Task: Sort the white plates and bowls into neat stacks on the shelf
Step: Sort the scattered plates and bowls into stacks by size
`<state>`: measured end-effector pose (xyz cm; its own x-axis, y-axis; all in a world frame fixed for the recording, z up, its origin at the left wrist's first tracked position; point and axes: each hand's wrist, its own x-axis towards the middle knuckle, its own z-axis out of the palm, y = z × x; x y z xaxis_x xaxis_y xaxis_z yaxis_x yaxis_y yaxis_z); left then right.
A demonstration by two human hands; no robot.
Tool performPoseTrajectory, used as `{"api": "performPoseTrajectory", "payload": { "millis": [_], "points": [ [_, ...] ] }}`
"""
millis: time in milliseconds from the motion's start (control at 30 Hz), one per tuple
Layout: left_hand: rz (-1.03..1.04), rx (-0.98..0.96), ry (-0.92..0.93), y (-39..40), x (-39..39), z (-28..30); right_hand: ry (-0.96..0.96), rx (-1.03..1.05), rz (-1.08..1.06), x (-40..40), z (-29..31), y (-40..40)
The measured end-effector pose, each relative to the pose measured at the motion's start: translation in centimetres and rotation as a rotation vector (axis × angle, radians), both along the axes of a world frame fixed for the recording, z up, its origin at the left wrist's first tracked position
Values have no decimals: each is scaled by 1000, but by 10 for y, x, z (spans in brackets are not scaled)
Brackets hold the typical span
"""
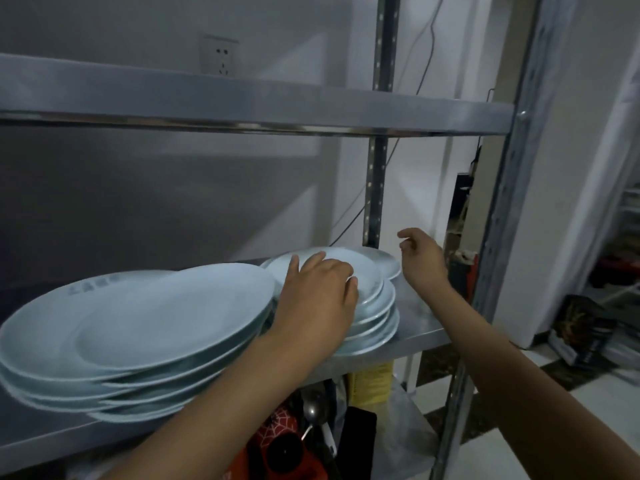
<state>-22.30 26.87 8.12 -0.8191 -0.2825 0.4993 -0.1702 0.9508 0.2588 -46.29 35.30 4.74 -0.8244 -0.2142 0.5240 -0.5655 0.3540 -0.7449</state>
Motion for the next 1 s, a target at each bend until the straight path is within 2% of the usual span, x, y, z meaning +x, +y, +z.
{"api": "performPoseTrajectory", "payload": {
  "millis": [200,367,500,600,700,867,1000],
  "points": [
    [27,10,-92,11,-24,3,-33,549,205,-29,-21,-15],
    [42,41,-116,14,-33,2,73,835,174,-38,-37,-22],
    [7,41,-111,17,-34,-1,-11,711,191,-36,-42,-22],
    [5,36,-100,16,-33,-2,69,826,105,-32,-43,-25],
    [3,46,-92,15,-31,-2,153,855,46,-30,-43,-24],
    [-10,55,-43,16,-22,1,206,677,-11,-38,-33,-3],
    [-12,19,4,13,-12,4,270,436,-35,-31,-14,23]
  ]
}}
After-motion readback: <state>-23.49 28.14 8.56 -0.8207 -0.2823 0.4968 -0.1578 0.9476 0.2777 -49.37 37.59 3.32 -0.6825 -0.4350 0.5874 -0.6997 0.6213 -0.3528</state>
